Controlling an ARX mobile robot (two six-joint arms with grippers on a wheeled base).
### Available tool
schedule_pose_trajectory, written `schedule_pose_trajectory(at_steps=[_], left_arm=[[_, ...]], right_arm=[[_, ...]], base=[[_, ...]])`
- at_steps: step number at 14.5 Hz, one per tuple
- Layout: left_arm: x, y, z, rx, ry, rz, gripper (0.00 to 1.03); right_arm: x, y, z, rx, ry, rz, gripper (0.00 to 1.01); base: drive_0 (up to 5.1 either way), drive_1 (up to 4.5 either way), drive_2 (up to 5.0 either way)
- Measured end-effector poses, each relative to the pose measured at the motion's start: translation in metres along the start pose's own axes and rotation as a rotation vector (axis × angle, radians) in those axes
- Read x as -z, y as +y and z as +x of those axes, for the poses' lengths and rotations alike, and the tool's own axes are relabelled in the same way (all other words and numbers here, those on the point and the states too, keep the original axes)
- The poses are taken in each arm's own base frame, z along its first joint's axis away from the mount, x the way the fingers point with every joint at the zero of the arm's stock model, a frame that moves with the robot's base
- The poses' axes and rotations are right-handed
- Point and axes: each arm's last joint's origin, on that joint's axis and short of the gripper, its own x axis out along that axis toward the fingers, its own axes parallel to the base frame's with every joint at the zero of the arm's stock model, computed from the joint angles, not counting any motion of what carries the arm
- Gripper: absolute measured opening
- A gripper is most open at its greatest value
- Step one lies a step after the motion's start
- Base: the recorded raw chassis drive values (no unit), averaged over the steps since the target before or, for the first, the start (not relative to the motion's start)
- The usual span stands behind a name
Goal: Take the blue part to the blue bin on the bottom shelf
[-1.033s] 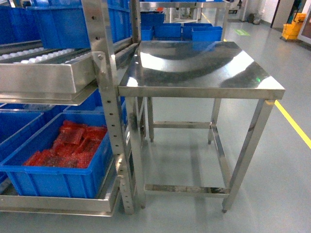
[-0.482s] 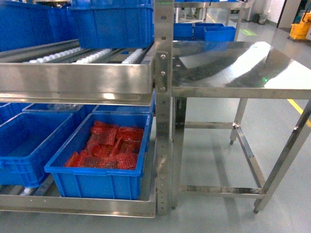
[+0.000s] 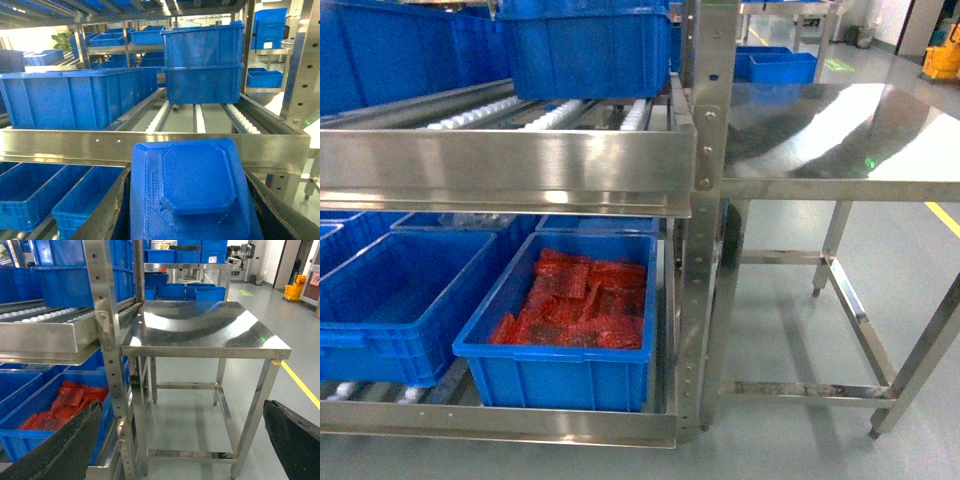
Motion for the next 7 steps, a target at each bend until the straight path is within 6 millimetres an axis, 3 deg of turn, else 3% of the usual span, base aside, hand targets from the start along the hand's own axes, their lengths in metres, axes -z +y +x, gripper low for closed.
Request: schedule_pose_trajectory(at_steps=[7], left_arm=[[-0.0001,0.0000,0.0000,0.000,-0.001,0.000,0.44]], right_arm=[[0.0001,0.0000,0.0000,0.000,0.001,0.000,0.98]], base=[[-5.0,2.60,2.1]])
